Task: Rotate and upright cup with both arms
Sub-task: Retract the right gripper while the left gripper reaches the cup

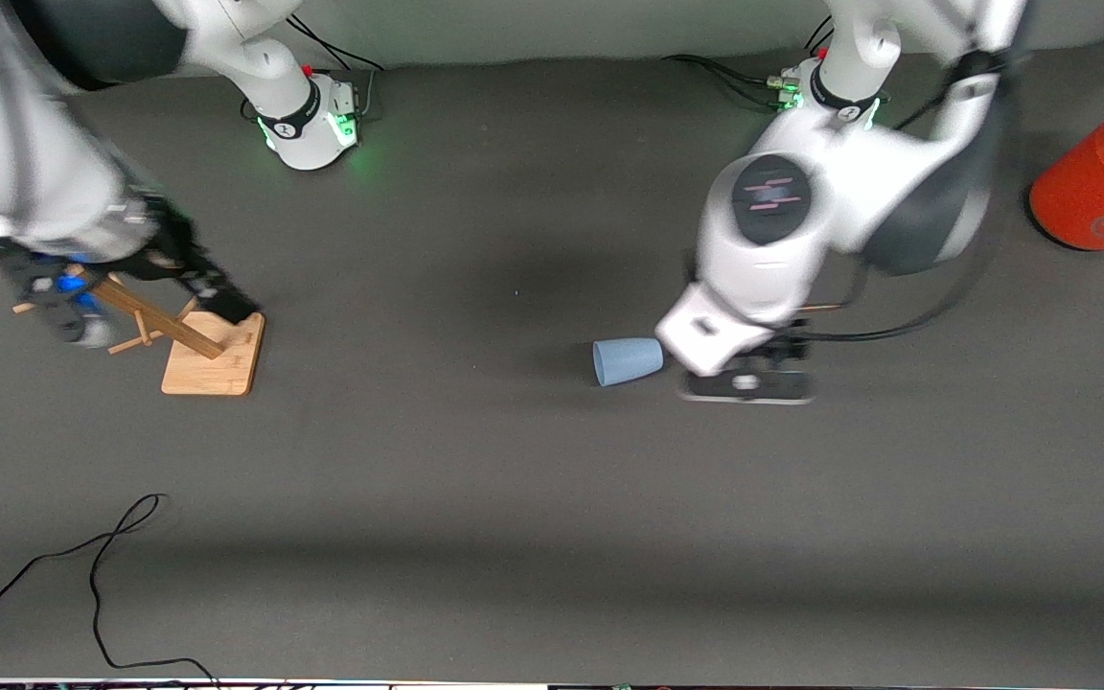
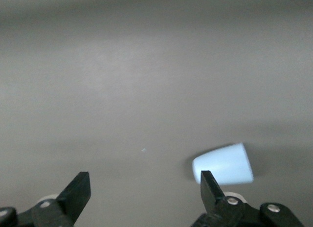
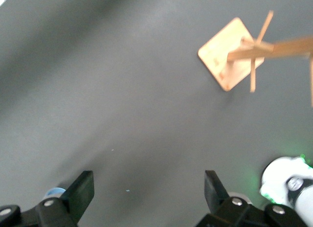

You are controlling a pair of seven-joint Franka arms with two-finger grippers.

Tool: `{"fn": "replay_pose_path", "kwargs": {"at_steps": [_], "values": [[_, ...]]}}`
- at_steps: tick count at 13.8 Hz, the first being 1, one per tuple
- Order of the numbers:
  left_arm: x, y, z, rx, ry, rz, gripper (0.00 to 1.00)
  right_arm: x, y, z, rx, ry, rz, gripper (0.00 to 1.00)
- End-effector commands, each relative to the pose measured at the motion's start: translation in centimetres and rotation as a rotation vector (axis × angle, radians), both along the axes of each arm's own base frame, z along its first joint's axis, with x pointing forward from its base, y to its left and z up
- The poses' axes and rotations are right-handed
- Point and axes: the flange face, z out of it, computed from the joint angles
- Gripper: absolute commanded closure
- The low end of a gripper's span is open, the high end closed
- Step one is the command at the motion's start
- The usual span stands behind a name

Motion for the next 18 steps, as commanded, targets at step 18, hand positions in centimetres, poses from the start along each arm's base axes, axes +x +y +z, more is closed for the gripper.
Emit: {"fn": "replay_pose_path", "kwargs": {"at_steps": [18], "values": [[-8.6,-14.8,-25.2,0.567,0.126,-0.477,0.38,-0.7,-15.2,-0.2,0.038,-0.177,0.683,0.0]]}}
